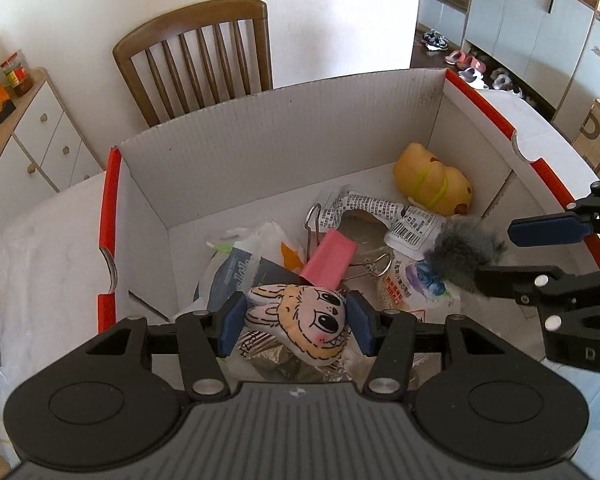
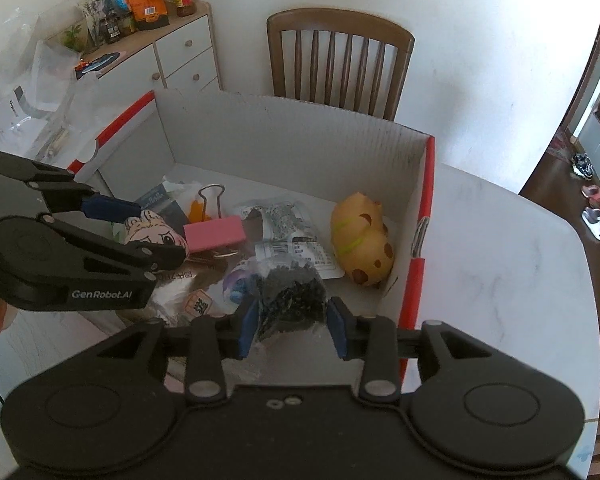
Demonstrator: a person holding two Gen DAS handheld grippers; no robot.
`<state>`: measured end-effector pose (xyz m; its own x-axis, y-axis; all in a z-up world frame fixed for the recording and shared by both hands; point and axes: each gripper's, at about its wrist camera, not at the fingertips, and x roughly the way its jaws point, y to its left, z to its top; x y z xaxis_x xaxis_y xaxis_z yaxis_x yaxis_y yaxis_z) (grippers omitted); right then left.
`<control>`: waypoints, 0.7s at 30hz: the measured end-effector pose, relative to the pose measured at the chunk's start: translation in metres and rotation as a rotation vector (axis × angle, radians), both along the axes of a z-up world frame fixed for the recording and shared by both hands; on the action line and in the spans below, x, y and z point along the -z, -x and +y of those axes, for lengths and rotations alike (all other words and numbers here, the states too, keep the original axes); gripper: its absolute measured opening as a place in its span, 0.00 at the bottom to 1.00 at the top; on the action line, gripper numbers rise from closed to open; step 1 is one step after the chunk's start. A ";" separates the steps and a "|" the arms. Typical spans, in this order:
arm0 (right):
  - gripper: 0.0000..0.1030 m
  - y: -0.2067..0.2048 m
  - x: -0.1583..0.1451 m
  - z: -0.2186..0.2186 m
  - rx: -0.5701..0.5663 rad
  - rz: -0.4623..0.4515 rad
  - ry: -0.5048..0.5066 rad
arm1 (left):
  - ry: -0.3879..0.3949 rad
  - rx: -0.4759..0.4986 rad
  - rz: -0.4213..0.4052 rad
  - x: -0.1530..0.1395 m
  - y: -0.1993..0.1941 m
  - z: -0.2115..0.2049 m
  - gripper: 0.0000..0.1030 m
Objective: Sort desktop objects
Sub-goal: 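Open both grippers to drop the keychain and parts bag into the box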
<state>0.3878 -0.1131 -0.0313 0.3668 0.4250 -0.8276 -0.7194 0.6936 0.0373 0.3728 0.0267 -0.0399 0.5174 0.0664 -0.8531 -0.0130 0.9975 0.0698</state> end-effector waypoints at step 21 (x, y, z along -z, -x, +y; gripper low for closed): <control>0.72 0.017 -0.023 -0.025 -0.053 -0.003 -0.081 | 0.026 -0.021 -0.082 -0.031 0.032 0.001 0.66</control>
<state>0.3708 -0.1378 -0.0082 0.3446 0.5095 -0.7885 -0.7551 0.6494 0.0896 0.3407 0.0279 -0.0093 0.5846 0.0562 -0.8094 -0.0382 0.9984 0.0418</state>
